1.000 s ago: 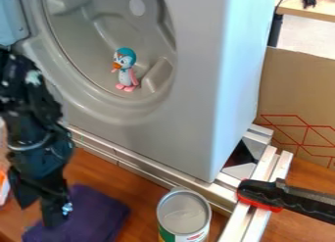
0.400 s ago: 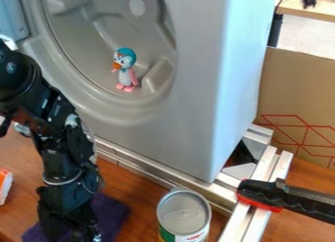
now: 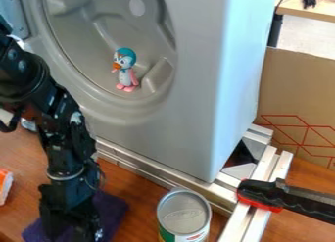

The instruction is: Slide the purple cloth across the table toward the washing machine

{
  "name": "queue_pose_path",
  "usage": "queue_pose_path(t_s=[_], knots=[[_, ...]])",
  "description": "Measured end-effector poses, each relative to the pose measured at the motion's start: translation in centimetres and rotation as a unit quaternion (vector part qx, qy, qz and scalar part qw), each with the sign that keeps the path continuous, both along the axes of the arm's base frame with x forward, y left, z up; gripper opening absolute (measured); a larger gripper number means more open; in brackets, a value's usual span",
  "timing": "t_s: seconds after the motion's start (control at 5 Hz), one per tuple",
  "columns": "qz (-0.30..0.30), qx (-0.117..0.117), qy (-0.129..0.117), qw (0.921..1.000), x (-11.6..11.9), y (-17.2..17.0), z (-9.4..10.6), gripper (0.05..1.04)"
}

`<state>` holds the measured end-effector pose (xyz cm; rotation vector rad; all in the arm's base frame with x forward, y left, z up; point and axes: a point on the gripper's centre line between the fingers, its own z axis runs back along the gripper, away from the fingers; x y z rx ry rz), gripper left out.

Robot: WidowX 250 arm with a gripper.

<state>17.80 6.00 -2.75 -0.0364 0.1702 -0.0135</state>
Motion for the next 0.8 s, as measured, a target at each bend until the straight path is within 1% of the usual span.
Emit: queue_pose_path(t_s=[0.2, 0.4, 0.6, 0.8], knots=[[0.024, 0.018, -0.005, 0.9995, 1.5, 2.6, -0.1, 1.001], [0.018, 0.044, 0.002, 0.9989, 2.3, 4.0, -0.1, 1.001], [0.026, 0.055, 0.003, 0.9982, 2.4, 5.6, -0.1, 1.001], [0.044, 0.057, 0.003, 0.9974, 2.6, 6.6, 0.1, 1.001]])
